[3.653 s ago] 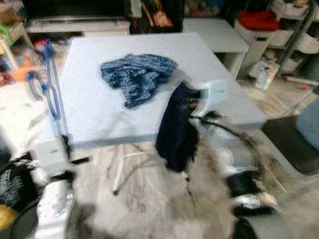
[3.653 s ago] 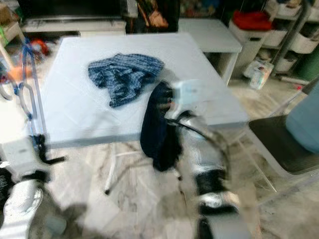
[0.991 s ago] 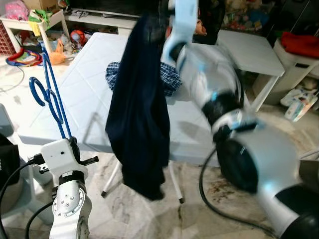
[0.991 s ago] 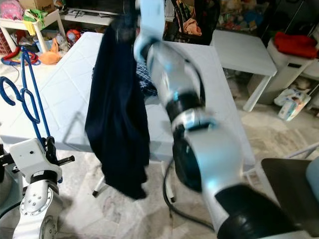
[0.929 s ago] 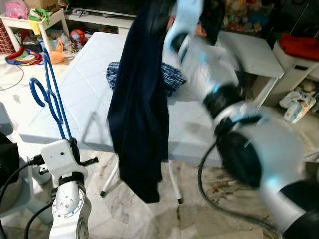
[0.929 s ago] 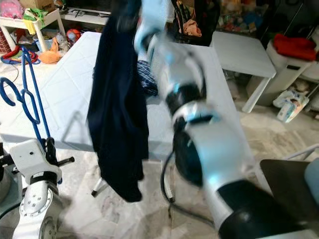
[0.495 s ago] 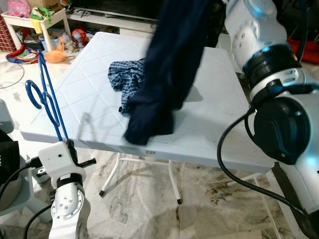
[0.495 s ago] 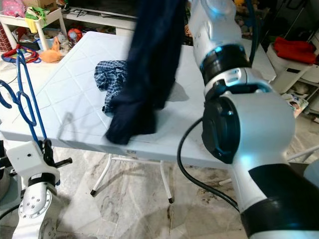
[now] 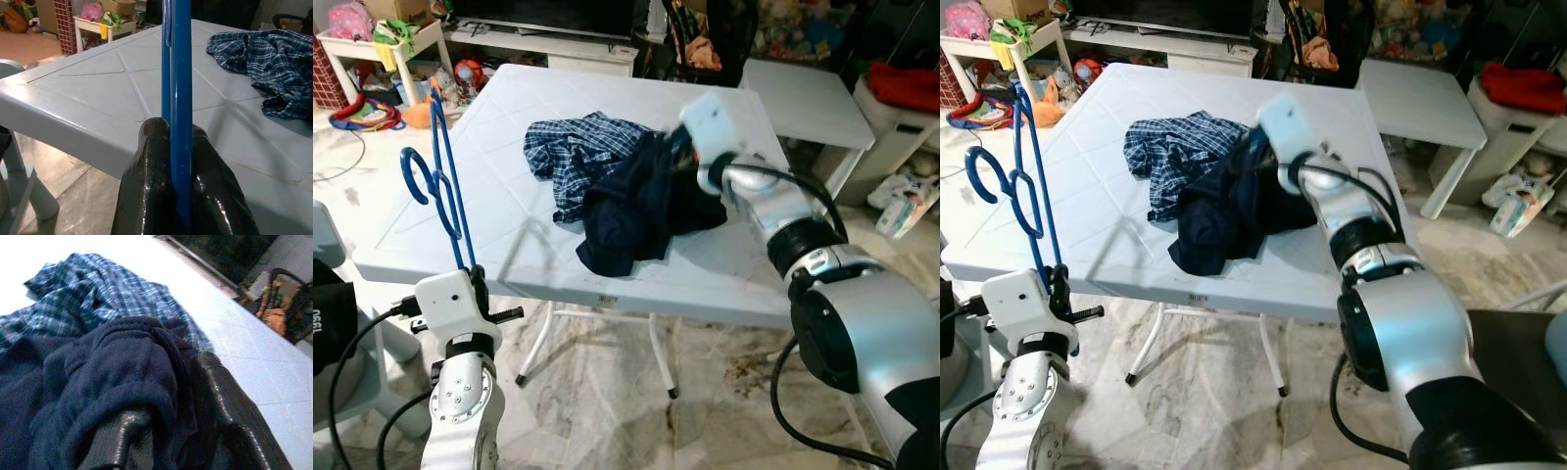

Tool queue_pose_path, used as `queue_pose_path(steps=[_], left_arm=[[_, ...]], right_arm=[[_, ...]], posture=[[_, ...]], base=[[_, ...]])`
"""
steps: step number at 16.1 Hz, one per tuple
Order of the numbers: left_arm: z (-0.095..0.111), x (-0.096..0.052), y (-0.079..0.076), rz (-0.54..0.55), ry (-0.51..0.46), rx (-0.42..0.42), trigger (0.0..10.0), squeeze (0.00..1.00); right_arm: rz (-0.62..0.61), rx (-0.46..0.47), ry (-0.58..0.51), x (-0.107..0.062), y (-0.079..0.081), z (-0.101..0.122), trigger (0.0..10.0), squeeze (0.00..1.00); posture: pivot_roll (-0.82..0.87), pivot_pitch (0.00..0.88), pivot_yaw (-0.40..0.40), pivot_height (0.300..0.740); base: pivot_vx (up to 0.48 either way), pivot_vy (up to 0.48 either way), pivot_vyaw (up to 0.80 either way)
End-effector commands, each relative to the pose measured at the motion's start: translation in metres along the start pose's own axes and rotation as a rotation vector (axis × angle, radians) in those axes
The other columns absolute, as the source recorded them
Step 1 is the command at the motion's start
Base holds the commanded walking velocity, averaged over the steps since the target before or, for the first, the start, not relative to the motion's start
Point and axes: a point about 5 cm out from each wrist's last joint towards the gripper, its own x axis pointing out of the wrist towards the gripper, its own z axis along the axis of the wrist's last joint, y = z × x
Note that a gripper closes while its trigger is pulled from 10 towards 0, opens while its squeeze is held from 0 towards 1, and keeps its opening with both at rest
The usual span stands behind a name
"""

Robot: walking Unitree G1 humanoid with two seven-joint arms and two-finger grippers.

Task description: Hang hanger

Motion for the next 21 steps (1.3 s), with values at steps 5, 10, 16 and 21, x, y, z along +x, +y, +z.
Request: queue_pose_path(steps=[5,10,16,21], left_arm=[[-0.004,-0.002,-0.010,-0.031,0.026,-0.023,10.0,0.00],[-0.011,-0.007,-0.008,-0.049,0.057,-0.018,10.0,0.00],[-0.013,-0.008,-0.011,-0.057,0.073,-0.020,10.0,0.00],[-0.015,-0.011,-0.012,-0.092,0.098,-0.011,10.0,0.00]], right_arm=[[0.109,0.097,0.031,-0.012,-0.007,-0.025,10.0,1.00],[0.286,-0.176,0.247,-0.041,-0.003,-0.091,10.0,1.00],[0.403,-0.240,0.281,-0.059,-0.015,-0.098,10.0,1.00],[0.479,-0.131,0.214,-0.068,-0.026,-0.084,10.0,1.00]], posture=[[0.04,0.000,-0.097,0.740],[0.02,0.000,-0.089,0.740],[0.01,0.000,-0.082,0.740],[0.02,0.000,-0.081,0.740]], base=[[0.000,0.000,0.00],[0.000,0.000,0.00],[0.000,0.000,0.00],[0.000,0.000,0.00]])
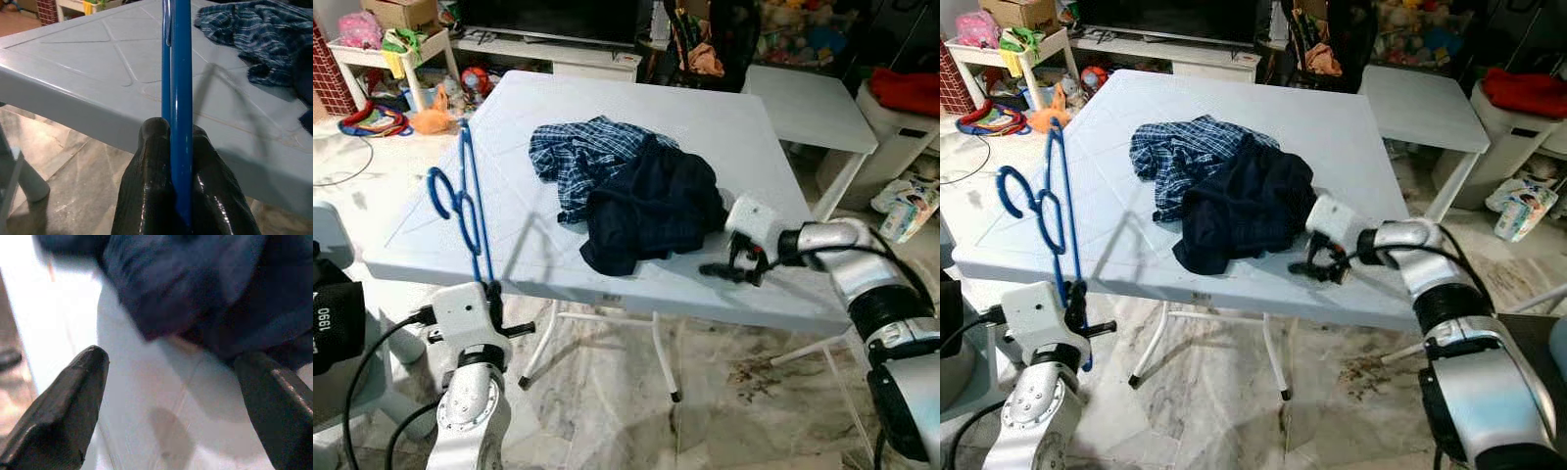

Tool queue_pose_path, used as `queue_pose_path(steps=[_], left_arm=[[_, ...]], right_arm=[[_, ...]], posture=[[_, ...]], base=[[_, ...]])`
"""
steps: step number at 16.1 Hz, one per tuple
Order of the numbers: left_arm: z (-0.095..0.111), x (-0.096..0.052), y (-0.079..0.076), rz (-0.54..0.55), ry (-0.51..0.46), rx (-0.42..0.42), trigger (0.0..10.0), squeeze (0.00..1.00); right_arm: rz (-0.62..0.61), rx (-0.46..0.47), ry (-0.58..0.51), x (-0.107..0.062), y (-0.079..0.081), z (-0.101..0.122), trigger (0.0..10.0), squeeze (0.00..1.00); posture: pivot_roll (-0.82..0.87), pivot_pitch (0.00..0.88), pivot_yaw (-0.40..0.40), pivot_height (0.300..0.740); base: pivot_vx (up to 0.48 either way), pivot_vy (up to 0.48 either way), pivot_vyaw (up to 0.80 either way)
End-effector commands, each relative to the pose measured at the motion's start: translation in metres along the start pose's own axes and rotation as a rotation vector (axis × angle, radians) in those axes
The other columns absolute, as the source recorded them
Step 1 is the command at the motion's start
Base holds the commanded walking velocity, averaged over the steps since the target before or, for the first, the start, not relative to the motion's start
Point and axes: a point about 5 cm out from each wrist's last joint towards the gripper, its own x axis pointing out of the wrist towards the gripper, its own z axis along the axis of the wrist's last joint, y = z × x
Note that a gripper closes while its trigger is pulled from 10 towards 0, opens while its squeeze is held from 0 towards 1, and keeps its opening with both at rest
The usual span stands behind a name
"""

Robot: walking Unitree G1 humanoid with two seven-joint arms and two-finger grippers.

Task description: Hang hanger

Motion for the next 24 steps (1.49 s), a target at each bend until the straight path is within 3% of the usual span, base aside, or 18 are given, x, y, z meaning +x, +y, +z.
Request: queue_pose_path(steps=[1,3,4,8,9,12,15,21,24], left_arm=[[0.002,-0.003,-0.007,-0.041,-0.009,-0.001,10.0,0.00],[0.004,-0.004,-0.008,-0.055,-0.012,0.004,10.0,0.00],[0.005,-0.006,-0.007,-0.068,-0.018,0.013,10.0,0.00],[0.011,-0.004,-0.010,-0.091,-0.038,0.008,10.0,0.00],[0.012,-0.002,-0.012,-0.098,-0.041,0.006,10.0,0.00],[0.013,-0.002,-0.019,-0.133,-0.042,0.007,10.0,0.00],[0.014,-0.002,-0.020,-0.152,-0.046,0.007,10.0,0.00],[0.013,-0.002,-0.020,-0.154,-0.037,-0.004,10.0,0.00],[0.013,-0.002,-0.018,-0.153,-0.032,0.004,10.0,0.00]], right_arm=[[-0.080,0.082,-0.112,-0.002,-0.007,0.013,10.0,1.00],[-0.145,0.166,-0.220,0.000,-0.006,0.019,10.0,1.00],[-0.202,0.309,-0.335,0.003,-0.004,0.024,10.0,1.00],[-0.359,0.486,-0.505,0.007,-0.002,0.032,10.0,1.00],[-0.399,0.513,-0.529,0.013,0.007,0.032,10.0,0.00],[-0.457,0.545,-0.518,0.018,0.024,0.034,10.0,0.00],[-0.554,0.553,-0.496,0.021,0.026,0.033,10.0,0.00],[-0.572,0.607,-0.465,0.023,0.031,0.028,10.0,0.00],[-0.627,0.697,-0.471,0.024,0.036,0.021,10.0,0.00]], posture=[[0.02,0.000,-0.082,0.740],[0.02,0.000,-0.080,0.740],[0.03,0.000,-0.066,0.740],[0.02,0.000,-0.056,0.740],[0.02,0.000,-0.056,0.740],[0.03,0.000,-0.056,0.740],[0.03,0.000,-0.057,0.740],[0.03,0.000,-0.061,0.740],[0.05,0.000,-0.049,0.740]], base=[[0.000,0.000,0.00],[0.000,0.000,0.00],[0.000,0.000,0.00],[0.000,0.000,0.00],[0.000,0.000,0.00],[0.000,0.000,0.00],[0.000,0.000,0.00],[0.000,0.000,0.00],[0.000,0.000,0.00]])
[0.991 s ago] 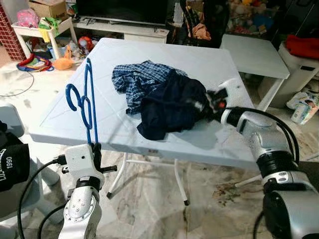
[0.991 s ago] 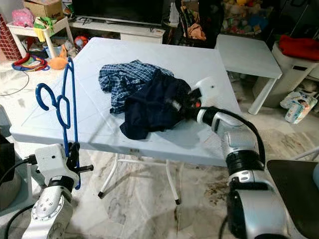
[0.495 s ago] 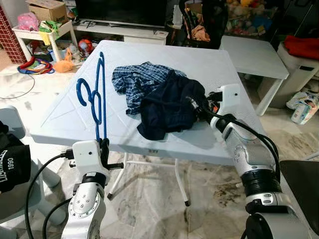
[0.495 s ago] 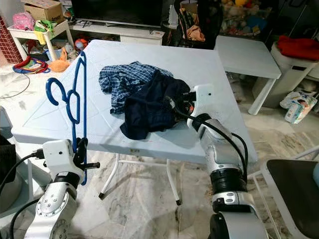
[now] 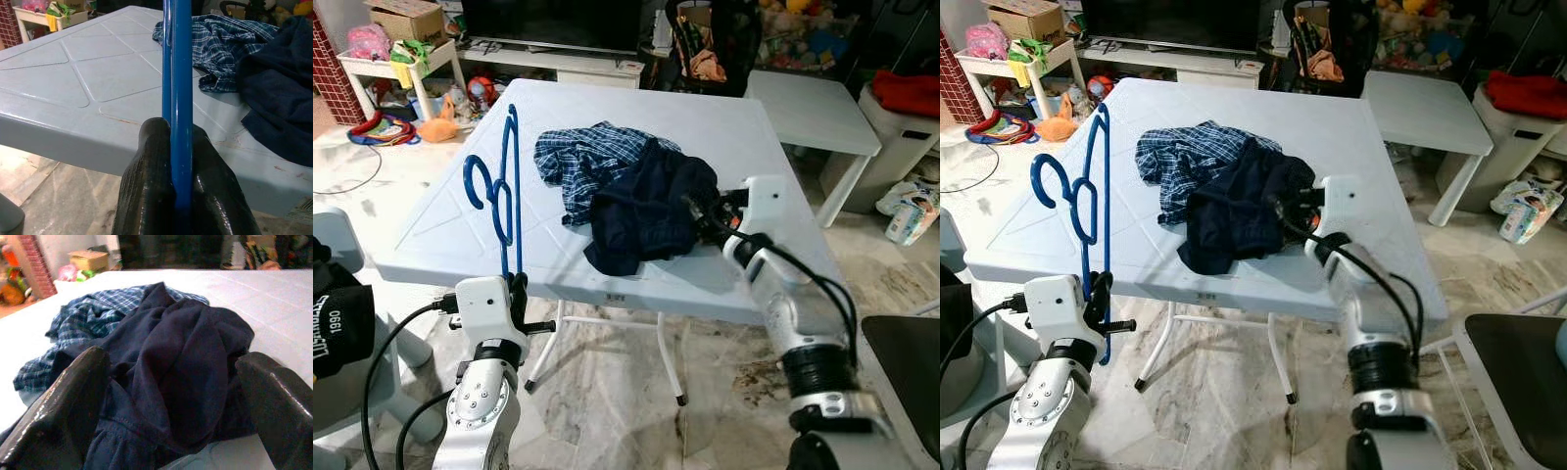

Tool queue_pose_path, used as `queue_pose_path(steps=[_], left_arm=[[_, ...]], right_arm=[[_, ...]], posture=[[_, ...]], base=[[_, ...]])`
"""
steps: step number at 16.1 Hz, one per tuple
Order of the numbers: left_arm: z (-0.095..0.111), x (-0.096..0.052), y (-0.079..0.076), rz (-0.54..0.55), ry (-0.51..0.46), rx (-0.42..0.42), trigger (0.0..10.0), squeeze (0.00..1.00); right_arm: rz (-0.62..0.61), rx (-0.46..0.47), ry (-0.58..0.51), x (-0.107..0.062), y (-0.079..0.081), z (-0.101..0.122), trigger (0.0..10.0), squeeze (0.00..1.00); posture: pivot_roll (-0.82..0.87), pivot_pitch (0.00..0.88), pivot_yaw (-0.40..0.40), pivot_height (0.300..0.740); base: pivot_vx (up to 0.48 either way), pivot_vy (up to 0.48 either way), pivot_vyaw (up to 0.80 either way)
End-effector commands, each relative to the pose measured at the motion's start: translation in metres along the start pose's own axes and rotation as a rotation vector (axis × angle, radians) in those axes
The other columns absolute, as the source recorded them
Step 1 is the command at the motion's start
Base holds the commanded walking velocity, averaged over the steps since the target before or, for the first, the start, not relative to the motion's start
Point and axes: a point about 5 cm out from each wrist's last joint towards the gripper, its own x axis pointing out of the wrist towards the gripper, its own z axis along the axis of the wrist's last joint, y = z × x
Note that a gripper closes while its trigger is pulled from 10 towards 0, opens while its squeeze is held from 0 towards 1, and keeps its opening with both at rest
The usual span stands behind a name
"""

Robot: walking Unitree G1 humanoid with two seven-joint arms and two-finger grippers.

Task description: Hang hanger

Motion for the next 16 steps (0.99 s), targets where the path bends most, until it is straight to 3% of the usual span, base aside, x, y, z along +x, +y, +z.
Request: queue_pose_path(steps=[1,8,12,16], left_arm=[[0.006,-0.001,-0.001,-0.016,-0.015,-0.008,10.0,0.00],[-0.004,-0.019,0.010,-0.059,0.043,0.037,10.0,0.00],[-0.003,-0.018,0.011,-0.071,0.044,0.038,10.0,0.00],[-0.003,-0.018,0.008,-0.068,0.045,0.022,10.0,0.00]], right_arm=[[-0.043,0.015,-0.018,-0.004,-0.006,0.002,10.0,0.00],[-0.124,0.017,-0.002,-0.020,-0.015,-0.018,10.0,0.00],[-0.142,0.026,0.001,-0.024,-0.017,-0.021,10.0,0.00],[-0.133,0.011,0.009,-0.024,-0.019,-0.020,10.0,0.00]], posture=[[0.05,0.000,-0.040,0.740],[0.07,0.000,-0.007,0.740],[0.06,0.000,0.004,0.740],[0.05,0.000,-0.011,0.740]], base=[[0.000,0.000,0.00],[0.000,0.000,0.00],[0.000,0.000,0.00],[0.000,0.000,-0.42]])
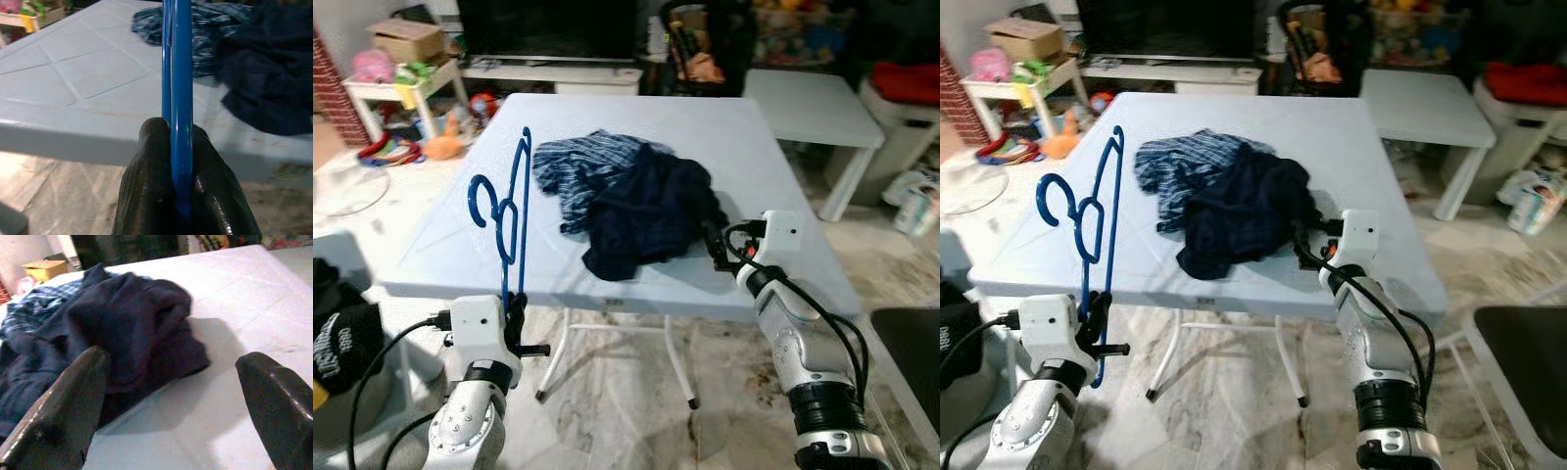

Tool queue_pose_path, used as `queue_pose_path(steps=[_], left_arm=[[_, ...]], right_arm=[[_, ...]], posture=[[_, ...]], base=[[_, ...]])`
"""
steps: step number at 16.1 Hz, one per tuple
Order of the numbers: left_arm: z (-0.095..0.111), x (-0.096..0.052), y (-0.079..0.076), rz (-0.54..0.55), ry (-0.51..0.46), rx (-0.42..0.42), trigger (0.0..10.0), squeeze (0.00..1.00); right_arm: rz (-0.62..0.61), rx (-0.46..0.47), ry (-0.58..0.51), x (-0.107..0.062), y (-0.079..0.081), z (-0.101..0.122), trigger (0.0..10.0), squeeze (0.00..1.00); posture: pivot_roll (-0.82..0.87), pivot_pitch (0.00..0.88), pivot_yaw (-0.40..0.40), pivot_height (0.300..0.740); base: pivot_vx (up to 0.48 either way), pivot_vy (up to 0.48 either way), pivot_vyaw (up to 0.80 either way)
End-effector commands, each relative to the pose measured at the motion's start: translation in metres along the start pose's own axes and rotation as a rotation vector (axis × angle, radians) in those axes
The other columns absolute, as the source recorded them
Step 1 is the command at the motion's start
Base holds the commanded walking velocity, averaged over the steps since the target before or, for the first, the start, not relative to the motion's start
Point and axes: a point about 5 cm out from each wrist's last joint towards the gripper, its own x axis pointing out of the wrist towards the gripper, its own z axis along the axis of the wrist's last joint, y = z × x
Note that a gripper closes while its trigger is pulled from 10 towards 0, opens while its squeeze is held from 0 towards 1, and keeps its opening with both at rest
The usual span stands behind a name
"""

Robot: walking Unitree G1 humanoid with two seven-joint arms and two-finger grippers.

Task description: Hang hanger

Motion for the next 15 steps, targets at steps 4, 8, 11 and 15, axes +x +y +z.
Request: queue_pose_path(steps=[4,8,11,15], left_arm=[[0.0055,-0.0004,-0.0018,-0.002,-0.020,-0.006,10.0,0.00],[0.0059,-0.0002,-0.0024,-0.003,-0.024,-0.010,10.0,0.00],[0.0062,0.0000,-0.0028,-0.008,-0.027,-0.014,10.0,0.00],[0.0068,0.0007,-0.0037,-0.015,-0.032,-0.016,10.0,0.00]], right_arm=[[0.006,-0.005,-0.015,0.0018,0.0022,0.0066,10.0,0.00],[0.009,-0.010,-0.016,0.0039,0.0018,0.0085,10.0,0.00],[0.003,-0.016,-0.022,0.0056,-0.0008,0.0115,10.0,0.00],[-0.002,-0.019,-0.027,0.0065,-0.0019,0.0132,10.0,0.00]], posture=[[0.06,0.000,-0.021,0.740],[0.06,0.000,-0.026,0.740],[0.06,0.000,-0.026,0.740],[0.05,0.000,-0.028,0.740]], base=[[0.000,0.064,0.00],[0.000,0.300,0.00],[0.000,0.351,0.00],[0.000,0.426,0.00]])
